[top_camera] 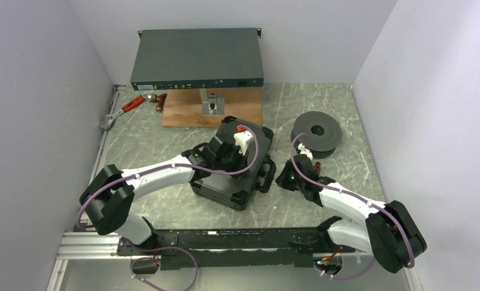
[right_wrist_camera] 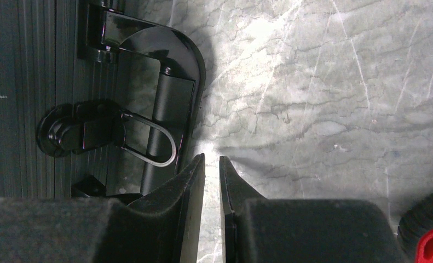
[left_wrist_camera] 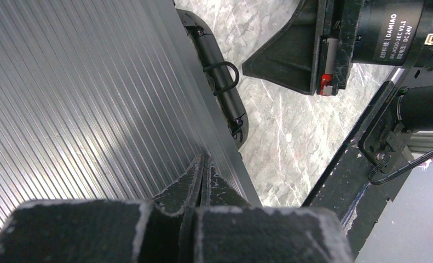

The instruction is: Pack up texas hold em set

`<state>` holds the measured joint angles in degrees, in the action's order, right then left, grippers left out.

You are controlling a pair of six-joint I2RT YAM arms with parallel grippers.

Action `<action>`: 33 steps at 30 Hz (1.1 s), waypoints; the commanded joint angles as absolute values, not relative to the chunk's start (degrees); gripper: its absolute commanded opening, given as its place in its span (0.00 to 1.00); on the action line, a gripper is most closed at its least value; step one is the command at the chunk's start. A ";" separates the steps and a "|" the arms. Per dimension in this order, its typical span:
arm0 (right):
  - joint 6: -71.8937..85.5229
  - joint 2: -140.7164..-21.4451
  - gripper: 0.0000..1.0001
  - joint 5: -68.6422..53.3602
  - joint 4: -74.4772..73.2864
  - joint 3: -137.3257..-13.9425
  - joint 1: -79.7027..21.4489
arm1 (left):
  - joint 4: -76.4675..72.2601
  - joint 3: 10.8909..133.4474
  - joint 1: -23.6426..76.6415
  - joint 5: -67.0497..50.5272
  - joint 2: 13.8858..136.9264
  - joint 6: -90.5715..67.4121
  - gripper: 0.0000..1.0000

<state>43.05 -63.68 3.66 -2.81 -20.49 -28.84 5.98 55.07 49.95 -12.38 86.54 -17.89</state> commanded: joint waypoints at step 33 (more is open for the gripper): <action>43.59 -68.27 0.09 -3.81 2.35 -27.28 -27.21 | 8.79 48.36 51.20 -15.04 87.55 -19.78 0.00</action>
<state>43.70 -68.86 -2.33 1.80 -24.77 -27.40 0.67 51.59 49.98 -12.67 85.32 -19.31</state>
